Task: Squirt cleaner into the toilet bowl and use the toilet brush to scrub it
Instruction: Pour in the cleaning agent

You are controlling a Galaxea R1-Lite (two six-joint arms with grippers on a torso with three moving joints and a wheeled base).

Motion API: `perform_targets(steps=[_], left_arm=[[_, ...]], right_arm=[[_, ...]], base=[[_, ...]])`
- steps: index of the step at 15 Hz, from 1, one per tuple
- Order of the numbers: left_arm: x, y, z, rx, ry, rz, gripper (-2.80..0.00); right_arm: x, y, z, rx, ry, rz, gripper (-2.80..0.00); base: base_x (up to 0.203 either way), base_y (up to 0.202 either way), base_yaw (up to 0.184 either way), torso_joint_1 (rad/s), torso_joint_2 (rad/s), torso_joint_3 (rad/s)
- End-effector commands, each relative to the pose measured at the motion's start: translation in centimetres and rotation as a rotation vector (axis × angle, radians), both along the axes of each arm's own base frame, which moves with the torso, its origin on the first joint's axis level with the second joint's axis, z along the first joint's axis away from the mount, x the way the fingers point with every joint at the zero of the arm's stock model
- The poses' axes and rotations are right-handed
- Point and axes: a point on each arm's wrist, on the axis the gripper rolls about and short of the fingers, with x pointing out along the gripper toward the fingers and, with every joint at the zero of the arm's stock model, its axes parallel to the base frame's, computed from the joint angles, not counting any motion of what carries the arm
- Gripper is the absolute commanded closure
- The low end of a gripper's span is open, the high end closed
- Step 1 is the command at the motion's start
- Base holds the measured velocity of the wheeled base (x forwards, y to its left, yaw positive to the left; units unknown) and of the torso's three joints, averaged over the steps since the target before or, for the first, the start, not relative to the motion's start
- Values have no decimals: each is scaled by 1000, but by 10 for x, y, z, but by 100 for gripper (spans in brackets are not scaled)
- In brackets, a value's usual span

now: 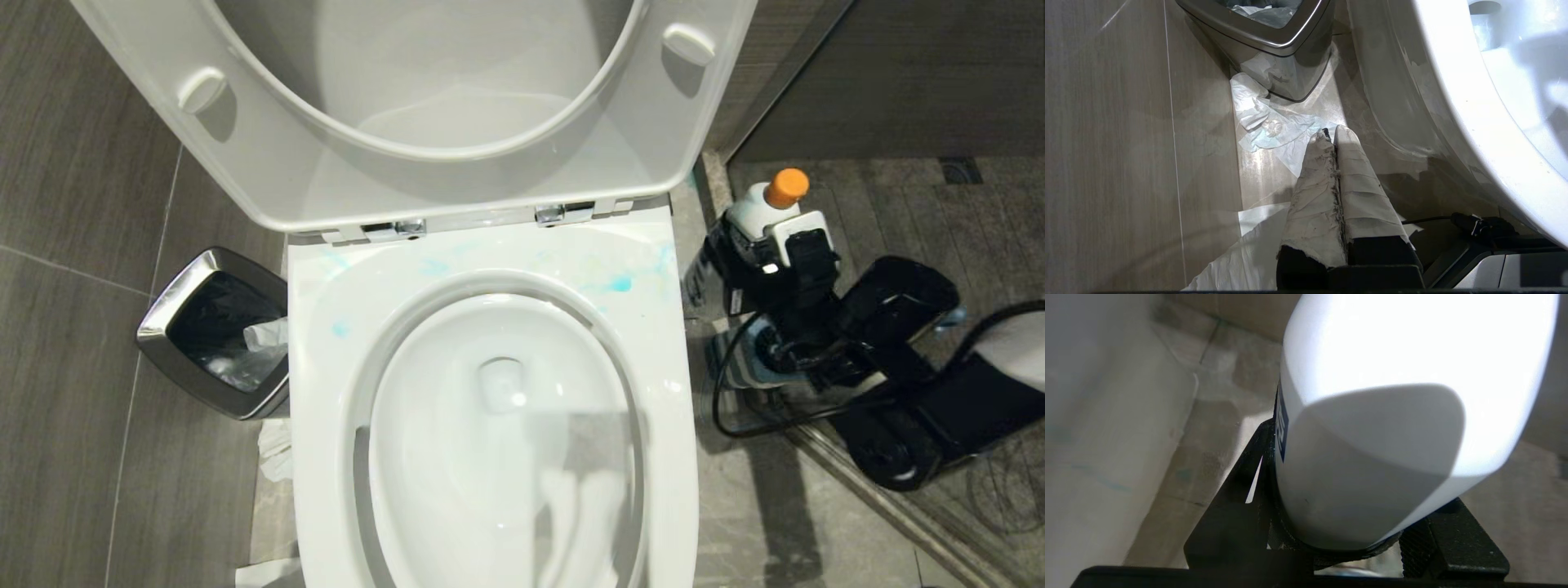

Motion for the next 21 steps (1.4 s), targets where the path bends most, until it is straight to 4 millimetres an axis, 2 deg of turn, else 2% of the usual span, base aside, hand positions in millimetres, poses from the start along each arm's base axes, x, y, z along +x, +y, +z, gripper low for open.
perform_targets(steps=[1, 2, 5, 7, 11, 15, 21], left_arm=[[0, 0, 0, 1, 1, 0, 0], [0, 0, 0, -1, 1, 0, 0], [0, 0, 0, -1, 1, 0, 0], [0, 0, 0, 1, 1, 0, 0], [0, 0, 0, -1, 1, 0, 0], [0, 0, 0, -1, 1, 0, 0], [0, 0, 0, 2, 1, 0, 0]], right_arm=[[-66, -12, 50, 35, -116, 10, 0], [-86, -17, 56, 41, -129, 7, 0], [-145, -35, 55, 47, -124, -6, 0], [-172, -44, 60, 58, -150, -9, 0], [-213, -57, 77, 53, -130, -9, 0], [-246, -68, 95, 6, 34, -11, 0], [-247, -69, 98, 10, 48, -49, 0]], base=[[0, 0, 0, 0, 0, 0], [0, 0, 0, 0, 0, 0], [0, 0, 0, 0, 0, 0], [0, 0, 0, 0, 0, 0], [0, 0, 0, 0, 0, 0], [0, 0, 0, 0, 0, 0], [0, 0, 0, 0, 0, 0]])
